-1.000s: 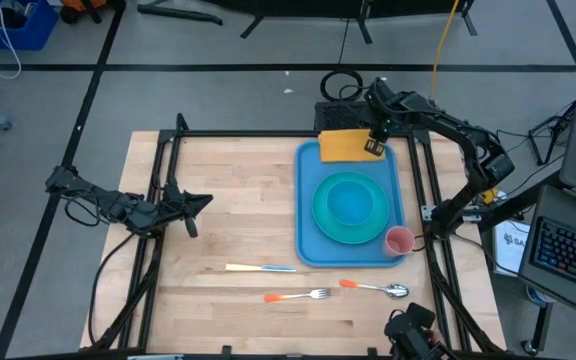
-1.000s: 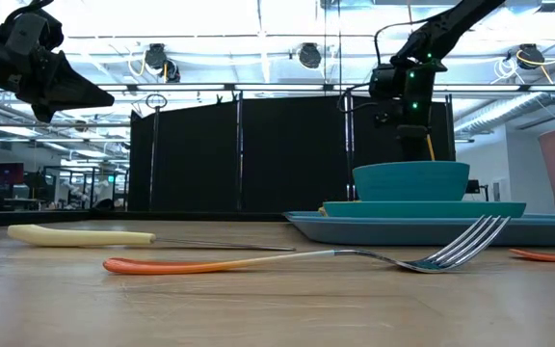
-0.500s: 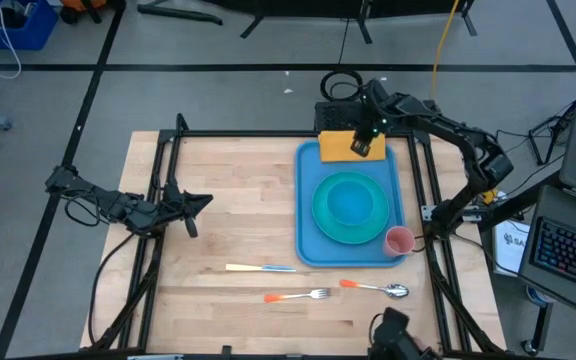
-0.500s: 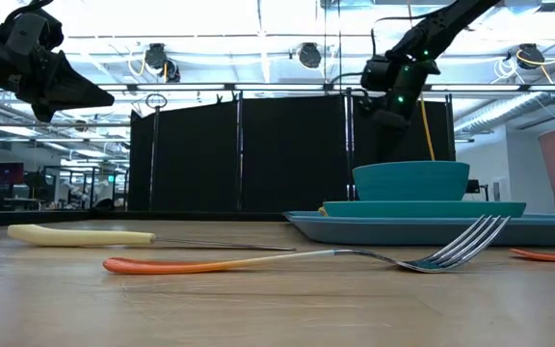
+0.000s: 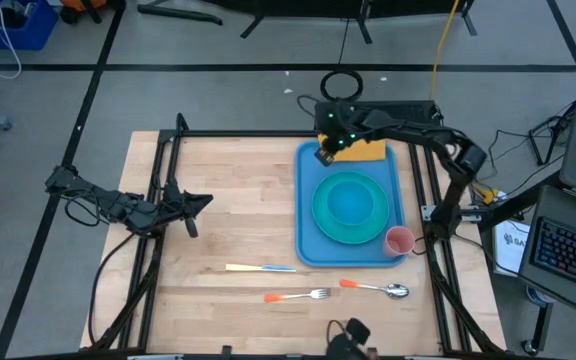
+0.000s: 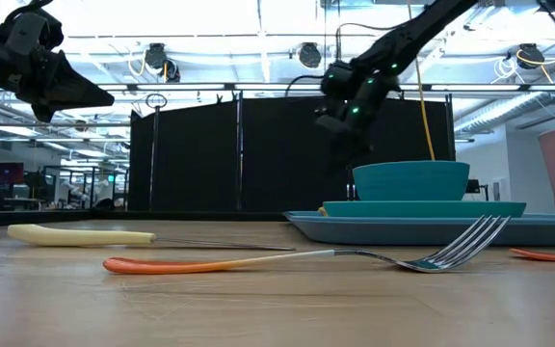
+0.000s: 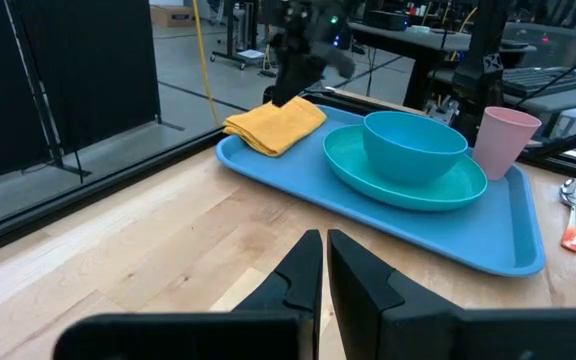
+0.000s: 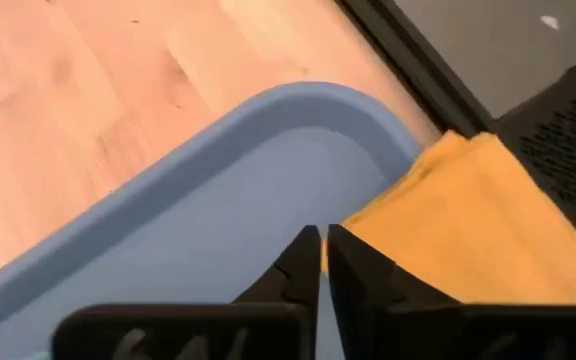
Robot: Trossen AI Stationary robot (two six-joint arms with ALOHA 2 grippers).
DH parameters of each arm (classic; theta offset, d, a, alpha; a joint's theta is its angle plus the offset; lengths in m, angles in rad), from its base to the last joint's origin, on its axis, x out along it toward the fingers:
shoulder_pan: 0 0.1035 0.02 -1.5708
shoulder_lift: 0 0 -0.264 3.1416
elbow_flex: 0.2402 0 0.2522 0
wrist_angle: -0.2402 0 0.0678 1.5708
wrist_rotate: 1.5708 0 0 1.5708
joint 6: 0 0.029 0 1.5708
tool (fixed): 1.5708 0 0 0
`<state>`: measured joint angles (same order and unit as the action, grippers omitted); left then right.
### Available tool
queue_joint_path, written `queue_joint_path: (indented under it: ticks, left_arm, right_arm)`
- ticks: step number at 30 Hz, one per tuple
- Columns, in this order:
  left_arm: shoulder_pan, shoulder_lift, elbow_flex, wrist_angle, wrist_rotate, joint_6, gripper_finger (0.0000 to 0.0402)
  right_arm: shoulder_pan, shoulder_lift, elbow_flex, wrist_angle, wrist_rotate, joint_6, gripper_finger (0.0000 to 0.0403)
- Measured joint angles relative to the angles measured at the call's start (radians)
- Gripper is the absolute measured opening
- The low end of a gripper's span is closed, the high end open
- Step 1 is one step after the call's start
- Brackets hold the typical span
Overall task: Set up tray
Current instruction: Put the yellow table napkin to the left of the green plate on the blue serving tray
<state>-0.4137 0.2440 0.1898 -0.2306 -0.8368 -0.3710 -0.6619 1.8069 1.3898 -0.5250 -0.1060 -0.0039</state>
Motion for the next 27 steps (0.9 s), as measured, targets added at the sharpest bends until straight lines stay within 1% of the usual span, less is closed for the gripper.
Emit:
queue_joint_path:
  ticks: [3, 8, 12, 20, 25, 27]
  left_arm:
    - [0.000, 0.000, 0.000, 0.000, 0.000, 0.000, 0.0024]
    - [0.000, 0.000, 0.000, 0.000, 0.000, 0.000, 0.0024]
    - [0.000, 0.000, 0.000, 0.000, 0.000, 0.000, 0.0024]
    - [0.000, 0.000, 0.000, 0.000, 0.000, 0.000, 0.0024]
    - [0.000, 0.000, 0.000, 0.000, 0.000, 0.000, 0.0024]
    - [0.000, 0.000, 0.000, 0.000, -0.001, 0.000, 0.0024]
  right_arm:
    - [0.010, 0.066, 0.077, -0.044, 0.053, 0.033, 0.0003]
    - [0.009, 0.175, 0.213, -0.199, 0.146, 0.100, 0.0001]
    - [0.015, 0.251, 0.292, -0.298, 0.220, 0.111, 0.0000]
    - [0.015, 0.317, 0.347, -0.346, 0.233, 0.131, 0.0000]
    - [0.014, 0.320, 0.354, -0.372, 0.232, 0.149, 0.0000]
    - [0.013, 0.320, 0.354, -0.371, 0.213, 0.150, 0.0000]
